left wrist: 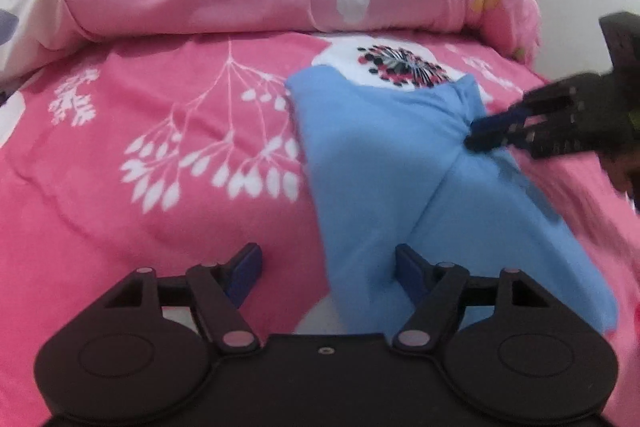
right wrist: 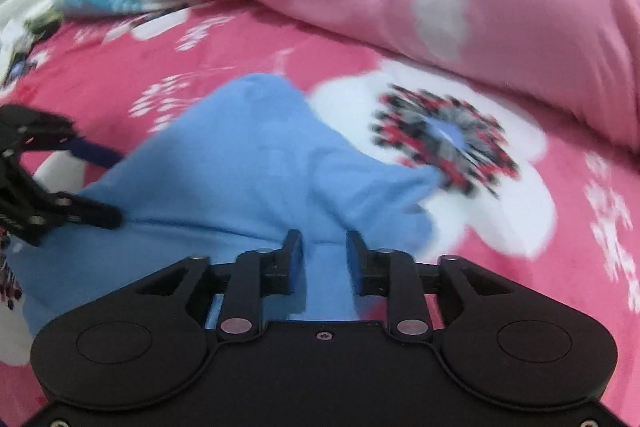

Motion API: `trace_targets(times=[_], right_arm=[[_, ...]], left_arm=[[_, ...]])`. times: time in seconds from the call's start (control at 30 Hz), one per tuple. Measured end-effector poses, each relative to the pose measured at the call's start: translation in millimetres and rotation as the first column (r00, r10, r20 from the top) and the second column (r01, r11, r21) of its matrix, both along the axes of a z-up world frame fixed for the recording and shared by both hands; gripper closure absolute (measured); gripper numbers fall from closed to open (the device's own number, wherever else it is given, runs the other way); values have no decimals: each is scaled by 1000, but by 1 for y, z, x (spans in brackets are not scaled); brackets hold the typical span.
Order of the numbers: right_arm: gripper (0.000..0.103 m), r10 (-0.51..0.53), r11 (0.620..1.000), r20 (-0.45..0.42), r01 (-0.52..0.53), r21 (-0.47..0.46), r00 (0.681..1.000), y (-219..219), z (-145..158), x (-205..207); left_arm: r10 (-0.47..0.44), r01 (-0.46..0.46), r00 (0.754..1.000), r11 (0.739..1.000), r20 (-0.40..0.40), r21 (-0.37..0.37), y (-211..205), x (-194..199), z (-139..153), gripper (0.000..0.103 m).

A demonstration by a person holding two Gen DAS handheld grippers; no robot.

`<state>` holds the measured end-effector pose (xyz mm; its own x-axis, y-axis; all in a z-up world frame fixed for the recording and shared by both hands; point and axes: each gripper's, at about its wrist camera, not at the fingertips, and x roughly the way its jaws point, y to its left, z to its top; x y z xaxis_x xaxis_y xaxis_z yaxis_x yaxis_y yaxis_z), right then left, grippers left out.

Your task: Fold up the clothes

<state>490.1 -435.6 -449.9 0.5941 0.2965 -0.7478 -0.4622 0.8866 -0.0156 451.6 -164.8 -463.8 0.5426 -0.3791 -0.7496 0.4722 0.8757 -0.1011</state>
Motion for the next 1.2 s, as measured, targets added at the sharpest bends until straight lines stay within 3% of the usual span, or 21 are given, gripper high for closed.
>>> trace_targets(times=[0.13, 0.3, 0.43, 0.6, 0.73, 0.83, 1.0, 1.13, 1.2], right_arm=[[78, -111, 994, -26, 112, 8, 993, -33, 5, 0], [78, -23, 997, 47, 19, 74, 999, -9, 26, -2], [79, -15, 997, 54, 11, 73, 998, 3, 11, 24], [79, -162, 974, 8, 159, 159, 987, -32, -6, 52], [92, -276, 941, -41, 279, 191, 960, -62, -15, 62], [92, -289, 936, -17, 286, 205, 957, -61, -7, 60], [91, -189, 950, 65, 166, 263, 980, -37, 24, 46], [91, -47, 985, 43, 39, 170, 998, -12, 11, 42], [91, -59, 994, 26, 56, 97, 998, -17, -4, 43]], left_arm=[[-18, 18, 1000, 1000, -1, 14, 3, 3, 7, 32], [-8, 10, 997, 1000, 72, -25, -9, 13, 29, 33], [16, -15, 997, 1000, 79, -17, -28, 44, 19, 33], [13, -13, 999, 1000, 48, 10, -20, 66, -6, 28], [-10, 9, 998, 1000, 60, 25, -15, 65, -3, 27], [-7, 5, 996, 1000, 91, 25, -16, 65, 11, 28], [-27, 23, 987, 999, 159, 29, -31, 85, 24, 28], [-7, -8, 986, 996, 164, 93, -41, 114, 6, 27], [-11, -7, 988, 994, 154, 112, -41, 124, -6, 22]])
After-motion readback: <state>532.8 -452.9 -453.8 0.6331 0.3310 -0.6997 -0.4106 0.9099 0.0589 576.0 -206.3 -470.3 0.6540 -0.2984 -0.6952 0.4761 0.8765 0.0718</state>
